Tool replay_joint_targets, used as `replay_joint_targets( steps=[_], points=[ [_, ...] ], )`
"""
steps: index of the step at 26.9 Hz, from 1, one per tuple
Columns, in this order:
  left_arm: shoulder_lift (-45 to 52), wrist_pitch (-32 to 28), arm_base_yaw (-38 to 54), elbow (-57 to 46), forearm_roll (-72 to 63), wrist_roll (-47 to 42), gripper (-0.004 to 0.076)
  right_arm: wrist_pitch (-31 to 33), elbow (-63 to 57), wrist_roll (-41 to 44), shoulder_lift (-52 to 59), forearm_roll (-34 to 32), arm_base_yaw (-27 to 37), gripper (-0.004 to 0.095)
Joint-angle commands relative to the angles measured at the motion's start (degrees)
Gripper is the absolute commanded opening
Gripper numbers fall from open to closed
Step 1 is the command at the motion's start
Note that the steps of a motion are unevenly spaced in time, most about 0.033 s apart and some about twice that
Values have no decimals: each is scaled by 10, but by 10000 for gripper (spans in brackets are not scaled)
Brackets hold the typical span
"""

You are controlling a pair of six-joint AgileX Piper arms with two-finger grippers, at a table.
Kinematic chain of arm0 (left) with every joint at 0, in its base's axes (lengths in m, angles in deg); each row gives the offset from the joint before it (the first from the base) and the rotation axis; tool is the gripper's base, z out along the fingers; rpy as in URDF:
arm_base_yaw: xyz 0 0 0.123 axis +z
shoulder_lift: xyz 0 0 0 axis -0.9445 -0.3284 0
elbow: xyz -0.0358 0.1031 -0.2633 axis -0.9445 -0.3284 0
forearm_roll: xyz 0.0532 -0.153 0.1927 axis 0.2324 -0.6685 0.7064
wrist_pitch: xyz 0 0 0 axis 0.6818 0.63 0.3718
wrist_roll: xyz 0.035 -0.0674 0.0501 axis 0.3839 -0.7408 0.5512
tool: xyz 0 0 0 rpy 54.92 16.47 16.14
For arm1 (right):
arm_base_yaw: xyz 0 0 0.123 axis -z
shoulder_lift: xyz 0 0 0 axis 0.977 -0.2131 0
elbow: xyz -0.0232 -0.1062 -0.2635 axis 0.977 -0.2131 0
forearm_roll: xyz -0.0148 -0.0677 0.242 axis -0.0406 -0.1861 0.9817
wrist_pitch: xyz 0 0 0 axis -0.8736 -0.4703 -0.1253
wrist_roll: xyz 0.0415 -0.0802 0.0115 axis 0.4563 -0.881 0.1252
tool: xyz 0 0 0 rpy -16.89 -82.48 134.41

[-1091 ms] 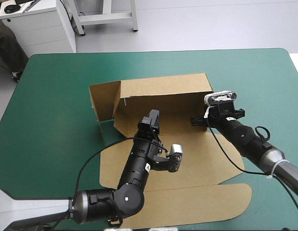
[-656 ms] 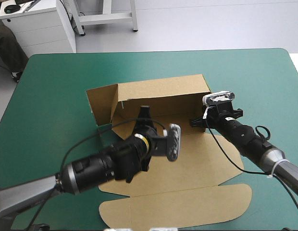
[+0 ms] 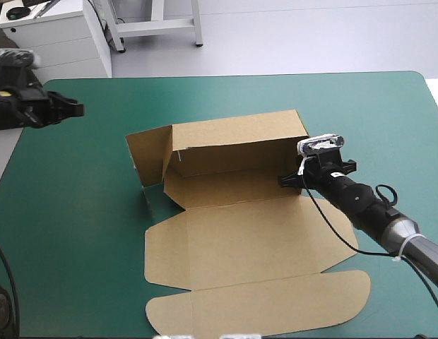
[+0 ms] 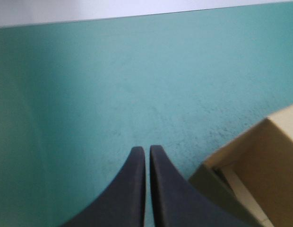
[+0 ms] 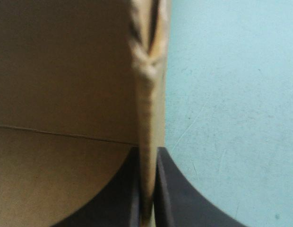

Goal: Fold the box

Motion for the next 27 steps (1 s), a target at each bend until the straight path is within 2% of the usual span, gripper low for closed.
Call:
replay_joint_targets(
  steps=[1, 3, 6, 9, 13, 16, 19, 20, 23, 25, 27],
  points=[
    [19, -50, 108, -89, -120, -8, 10, -5, 20, 1, 18, -3, 3, -19],
    [19, -88, 153, -184, -192, -7, 10, 0, 20, 1, 18, -3, 3, -19],
    [19, -157, 160, -303, -223, 19, 8, 6, 20, 1, 18, -3, 3, -18],
    [19, -183, 160, -341, -223, 27, -3, 19, 23, 1, 18, -3, 7, -17],
    [19, -191, 160, -348, -223, 29, -10, 104, 51, 25, 18, -4, 48, -11],
    [19, -191, 160, -348, -223, 29, -10, 192, 92, 88, 18, -35, 88, 4],
    [19, -191, 160, -348, -223, 29, -10, 268, 148, 245, 18, -168, 106, 4],
    [19, -191, 160, -348, -223, 29, -10, 292, 177, 331, 18, -251, 106, 4],
    [19, -192, 160, -348, -223, 29, -10, 390, 253, 498, 18, -412, 105, 4],
    [19, -193, 160, -348, -223, 29, -10, 450, 298, 557, 18, -471, 105, 4],
    [19, -194, 160, -348, -223, 28, -10, 511, 339, 586, 18, -499, 105, 4]
  ],
)
